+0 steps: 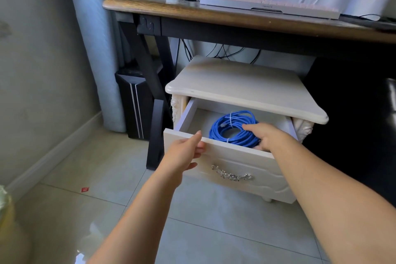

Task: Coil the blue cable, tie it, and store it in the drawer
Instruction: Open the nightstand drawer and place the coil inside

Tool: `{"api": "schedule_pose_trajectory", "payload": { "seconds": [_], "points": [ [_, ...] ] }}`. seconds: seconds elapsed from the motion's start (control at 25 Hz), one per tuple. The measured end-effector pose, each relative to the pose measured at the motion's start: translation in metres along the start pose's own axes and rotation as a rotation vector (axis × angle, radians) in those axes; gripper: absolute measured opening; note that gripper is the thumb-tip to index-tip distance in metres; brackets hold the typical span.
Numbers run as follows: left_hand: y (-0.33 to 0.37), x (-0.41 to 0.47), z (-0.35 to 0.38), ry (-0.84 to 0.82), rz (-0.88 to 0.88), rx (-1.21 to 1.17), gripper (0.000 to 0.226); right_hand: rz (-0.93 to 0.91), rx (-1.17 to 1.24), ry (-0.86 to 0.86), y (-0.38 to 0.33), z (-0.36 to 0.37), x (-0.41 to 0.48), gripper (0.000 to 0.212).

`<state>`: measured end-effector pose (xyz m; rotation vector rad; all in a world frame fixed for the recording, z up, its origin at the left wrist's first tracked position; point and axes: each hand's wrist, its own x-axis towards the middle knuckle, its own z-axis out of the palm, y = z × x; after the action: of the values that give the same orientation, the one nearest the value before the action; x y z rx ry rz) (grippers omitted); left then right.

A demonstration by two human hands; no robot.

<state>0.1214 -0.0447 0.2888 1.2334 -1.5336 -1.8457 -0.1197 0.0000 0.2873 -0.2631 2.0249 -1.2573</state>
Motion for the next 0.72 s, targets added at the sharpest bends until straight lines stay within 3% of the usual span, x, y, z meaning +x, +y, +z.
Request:
{"api": "schedule_pose_trajectory", "payload": {
  "seconds": [0.08, 0.16, 0.24, 0.32, 0.4, 0.52, 0.72],
  "points": [
    [-0.003, 0.004, 0.002, -0.006, 0.038, -0.004, 0.041, -0.158, -0.168, 0.085, -0.006, -0.004, 0.0, 0.042],
    [-0.004, 0.006, 0.005, -0.016, 0.09, -0.001, 0.038, -0.458, -0.295, 0.285, -0.012, -0.007, -0.019, 0.028],
    [-0.007, 0.007, 0.011, -0.037, 0.161, 0.027, 0.031, -0.753, -0.259, 0.445, 0.003, -0.004, -0.061, 0.01],
    [-0.009, 0.007, 0.019, -0.058, 0.252, 0.062, 0.025, -0.914, -0.37, 0.541, 0.04, 0.002, -0.094, 0.021],
    [-0.013, 0.013, 0.027, -0.053, 0.336, 0.207, 0.034, -0.911, -0.662, 0.579, 0.072, 0.002, -0.096, 0.031],
    [-0.021, 0.034, 0.038, -0.041, 0.424, 0.564, 0.059, -0.7, -0.969, 0.542, 0.083, -0.014, -0.058, 0.019],
    [-0.012, 0.078, 0.049, 0.026, 0.542, 1.015, 0.076, -0.697, -1.094, 0.499, 0.082, -0.011, -0.022, 0.046]
  ]
}}
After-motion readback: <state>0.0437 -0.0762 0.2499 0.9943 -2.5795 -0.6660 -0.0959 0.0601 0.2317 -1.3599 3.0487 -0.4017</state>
